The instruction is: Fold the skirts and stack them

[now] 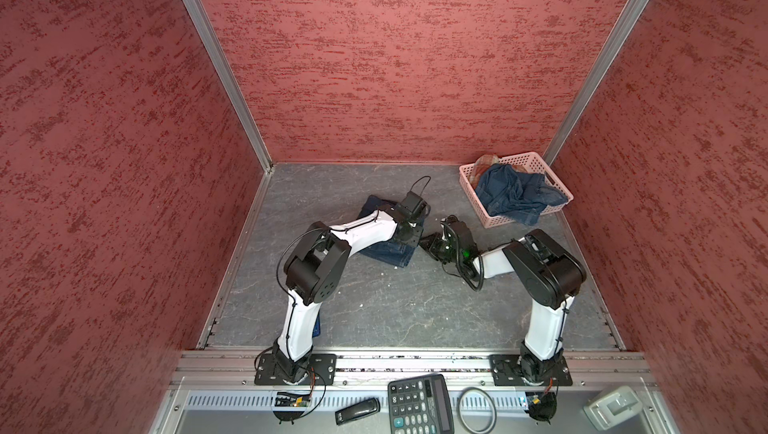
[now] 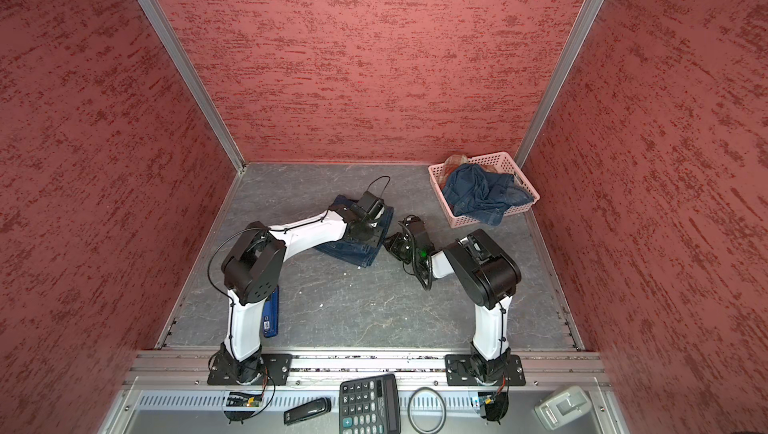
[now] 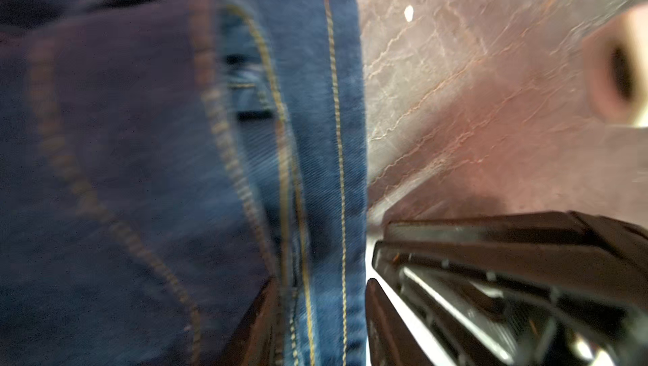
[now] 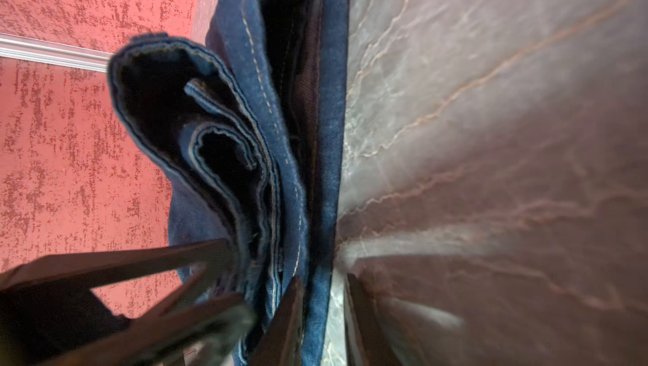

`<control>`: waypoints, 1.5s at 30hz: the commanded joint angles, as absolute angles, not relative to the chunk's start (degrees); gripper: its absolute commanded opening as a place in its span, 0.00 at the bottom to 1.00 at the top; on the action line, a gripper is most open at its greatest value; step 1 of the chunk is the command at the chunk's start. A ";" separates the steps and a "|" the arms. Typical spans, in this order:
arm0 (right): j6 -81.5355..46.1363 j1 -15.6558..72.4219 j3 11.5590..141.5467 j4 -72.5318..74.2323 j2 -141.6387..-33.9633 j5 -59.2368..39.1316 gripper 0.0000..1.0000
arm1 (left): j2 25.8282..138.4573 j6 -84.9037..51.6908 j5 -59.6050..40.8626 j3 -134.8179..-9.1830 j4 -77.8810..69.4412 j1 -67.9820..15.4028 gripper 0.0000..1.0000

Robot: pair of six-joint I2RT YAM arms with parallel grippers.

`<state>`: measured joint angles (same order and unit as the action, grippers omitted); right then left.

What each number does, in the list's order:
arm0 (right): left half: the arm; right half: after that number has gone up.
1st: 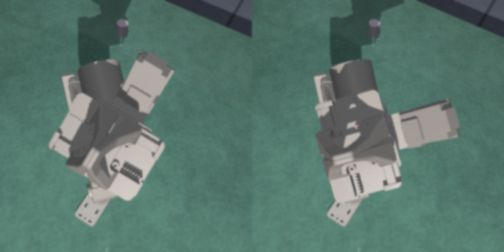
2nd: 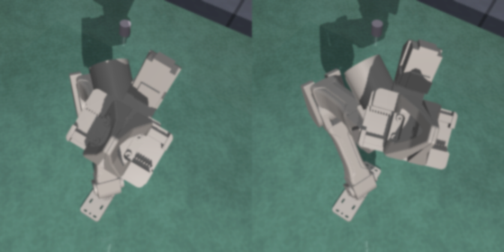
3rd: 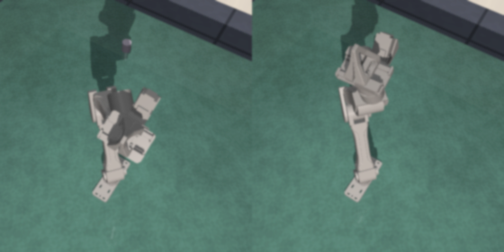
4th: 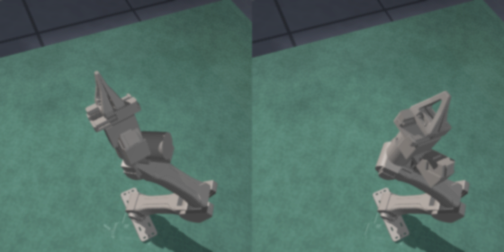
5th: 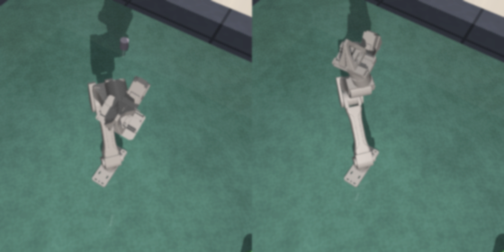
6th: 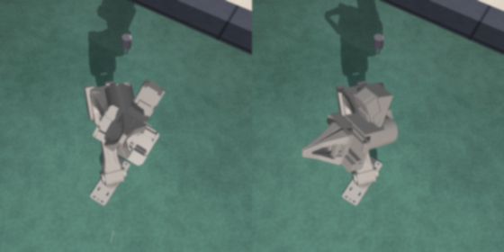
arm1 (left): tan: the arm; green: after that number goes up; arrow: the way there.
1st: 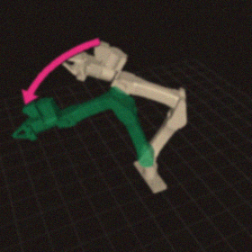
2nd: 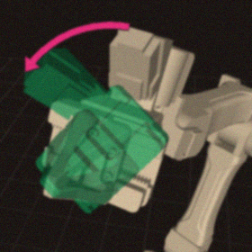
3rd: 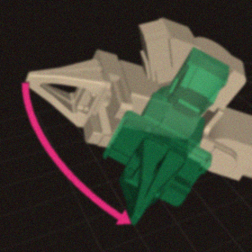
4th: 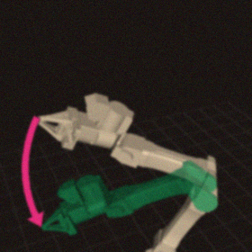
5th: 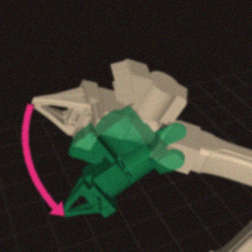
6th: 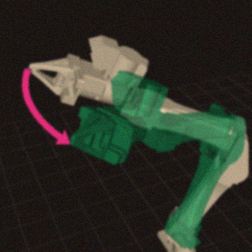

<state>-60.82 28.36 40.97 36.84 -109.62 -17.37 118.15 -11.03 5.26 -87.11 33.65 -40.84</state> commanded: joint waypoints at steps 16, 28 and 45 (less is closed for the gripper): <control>-60.28 28.17 37.24 35.86 -106.13 -15.03 0.25 | 115.57 -7.17 21.67 -88.33 37.41 -44.30 0.56; -60.32 27.77 34.83 37.09 -104.22 -14.69 0.26 | 120.23 -6.65 28.74 -91.32 41.95 -45.68 0.61; -60.22 27.68 34.44 37.10 -103.76 -14.70 0.26 | 127.03 -7.38 30.15 -94.61 45.66 -46.06 0.41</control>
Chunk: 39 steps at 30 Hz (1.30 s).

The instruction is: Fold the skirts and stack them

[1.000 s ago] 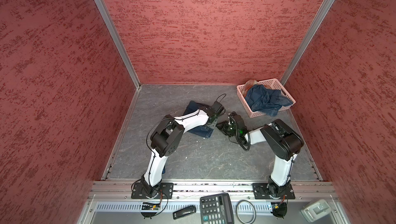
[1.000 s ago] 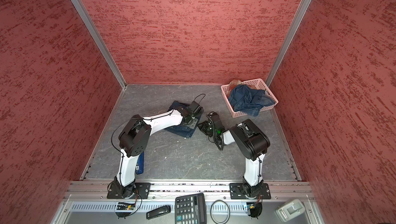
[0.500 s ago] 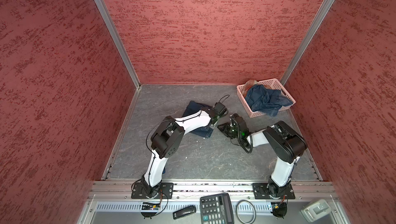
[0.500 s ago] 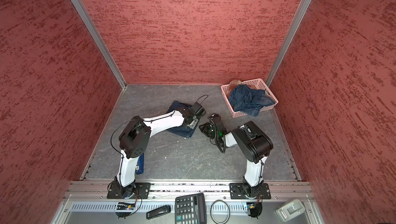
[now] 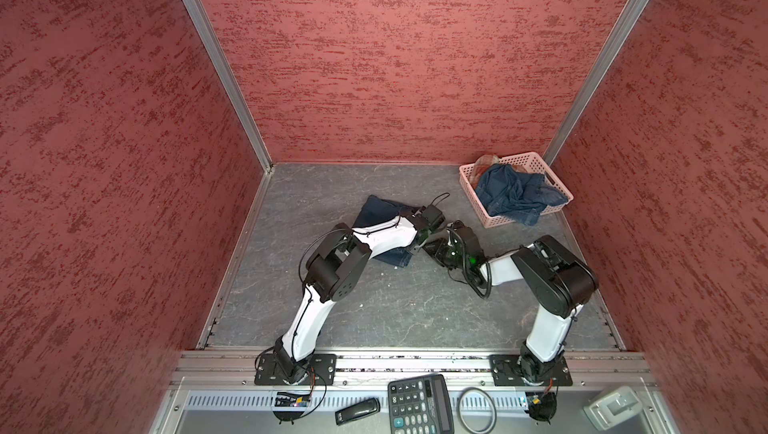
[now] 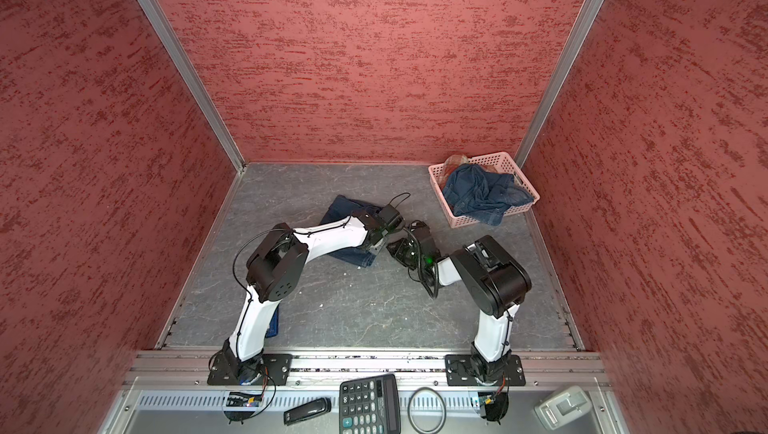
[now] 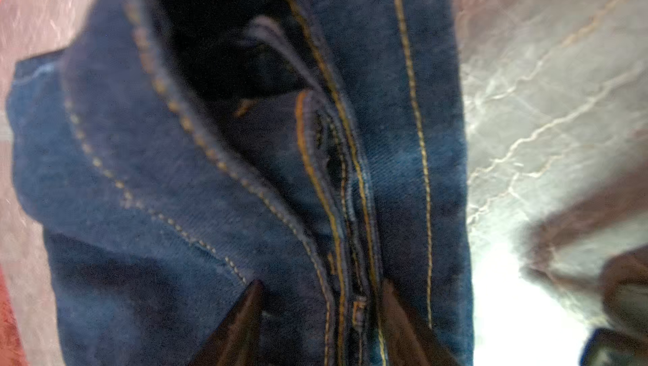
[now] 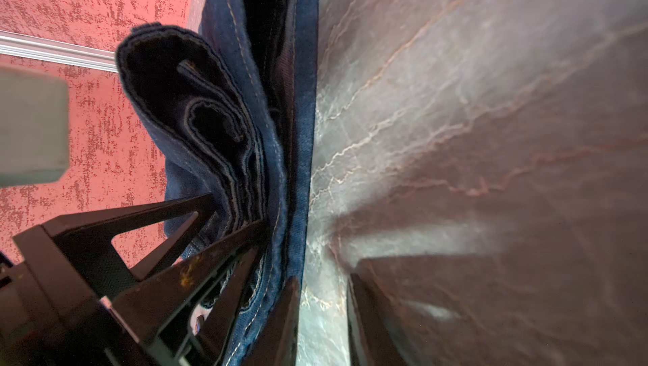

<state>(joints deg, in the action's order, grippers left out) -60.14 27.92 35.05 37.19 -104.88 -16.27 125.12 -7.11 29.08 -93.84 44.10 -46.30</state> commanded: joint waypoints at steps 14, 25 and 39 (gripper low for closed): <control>-59.41 27.66 36.22 36.12 -104.68 -14.75 0.26 | 124.94 -7.68 27.29 -92.88 42.22 -44.85 0.00; -62.91 27.73 42.18 38.38 -111.97 -17.89 0.27 | 117.88 -7.72 23.43 -89.42 39.23 -43.57 0.00; -64.25 28.30 46.15 37.44 -116.50 -17.26 0.21 | 115.57 -8.49 20.44 -89.12 38.60 -42.60 0.00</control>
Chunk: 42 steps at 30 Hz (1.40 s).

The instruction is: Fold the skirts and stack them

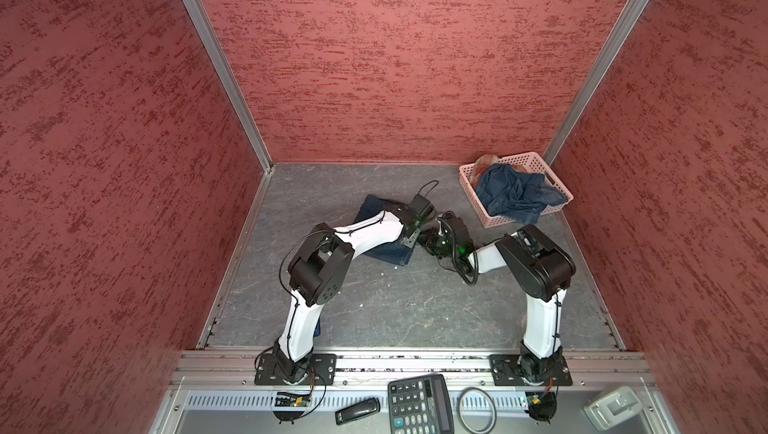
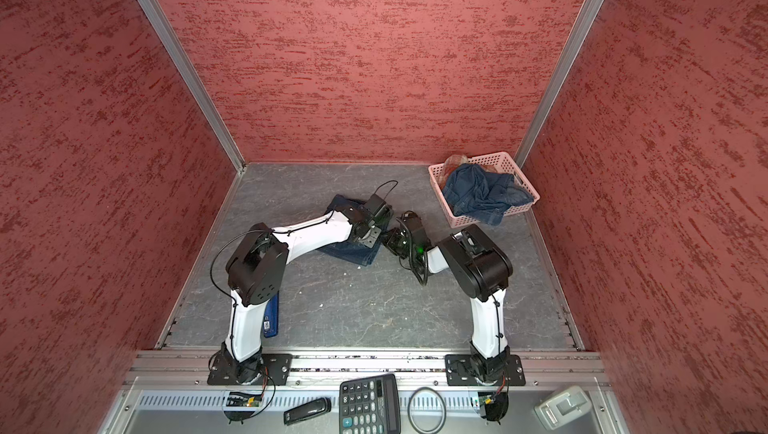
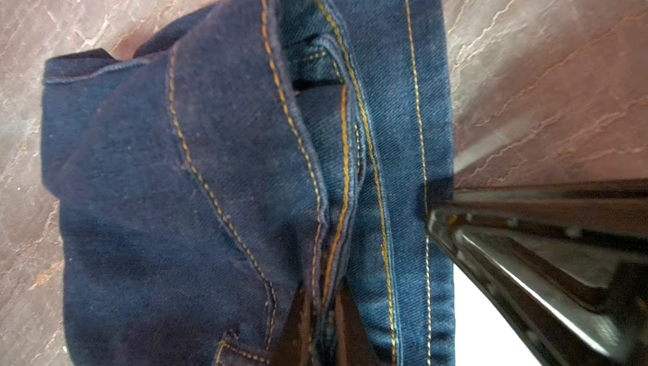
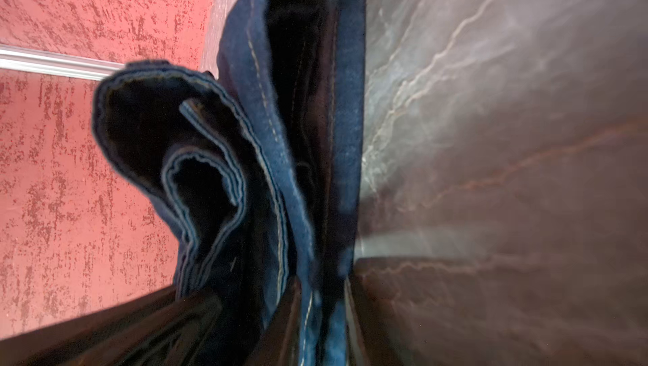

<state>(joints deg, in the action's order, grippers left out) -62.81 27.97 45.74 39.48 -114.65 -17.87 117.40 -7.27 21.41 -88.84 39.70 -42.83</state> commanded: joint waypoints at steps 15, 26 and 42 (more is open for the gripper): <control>-65.74 29.11 47.31 38.36 -118.26 -16.11 0.00 | 110.24 -6.66 20.91 -91.93 39.84 -42.61 0.00; -66.71 29.35 47.09 39.02 -118.65 -15.91 0.00 | 109.22 -7.51 20.26 -91.57 41.13 -44.71 0.00; -67.32 29.35 45.19 39.31 -117.07 -14.82 0.05 | 113.24 -14.33 12.89 -85.36 37.06 -44.87 0.00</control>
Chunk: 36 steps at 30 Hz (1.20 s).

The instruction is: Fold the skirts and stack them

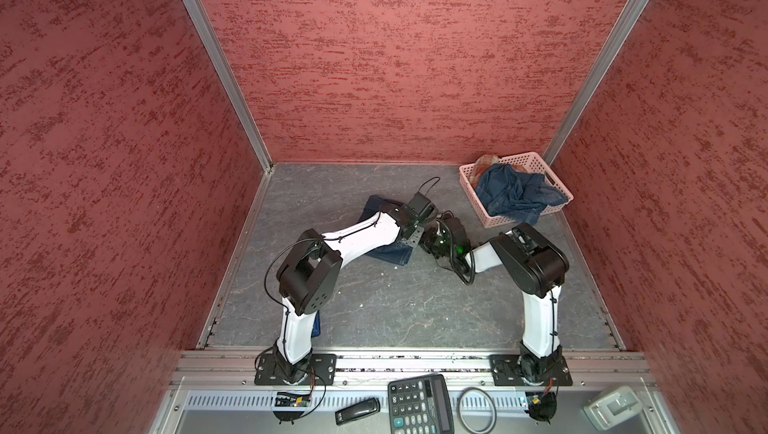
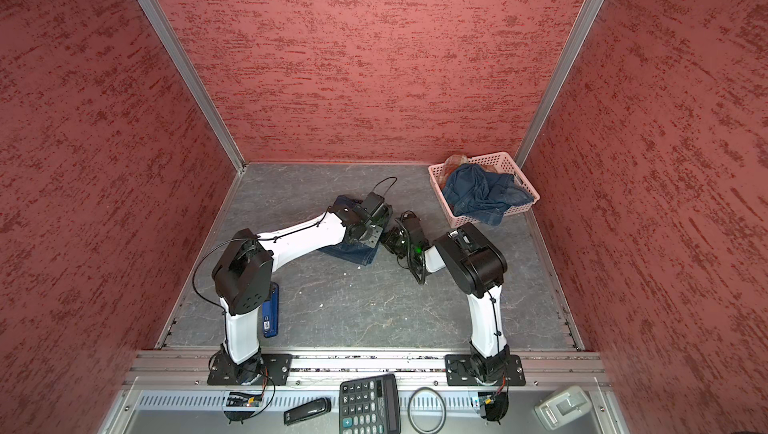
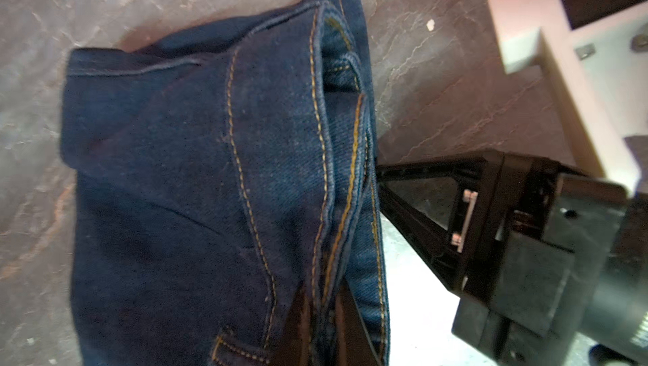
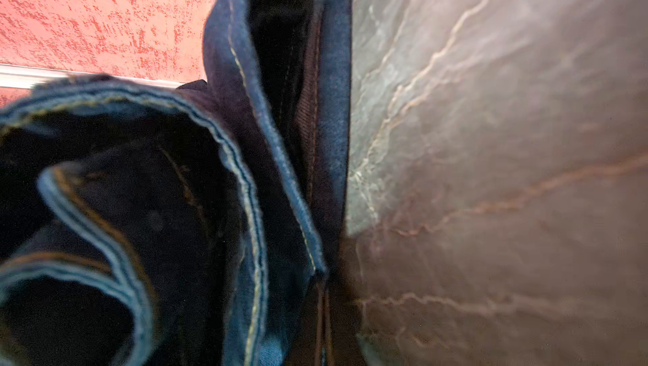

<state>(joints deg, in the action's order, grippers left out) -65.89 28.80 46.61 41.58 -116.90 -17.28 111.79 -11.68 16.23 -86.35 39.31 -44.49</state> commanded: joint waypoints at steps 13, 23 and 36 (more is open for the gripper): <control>-66.29 27.06 37.62 36.83 -108.58 -10.99 0.43 | 115.66 -19.23 9.18 -78.75 30.57 -43.99 0.00; -62.05 25.30 34.01 32.49 -98.65 -8.18 0.47 | 115.58 -23.08 3.28 -74.73 25.08 -42.46 0.00; -53.71 25.21 37.37 21.35 -85.10 -2.78 0.58 | 113.38 -27.08 -5.17 -68.34 20.51 -39.82 0.48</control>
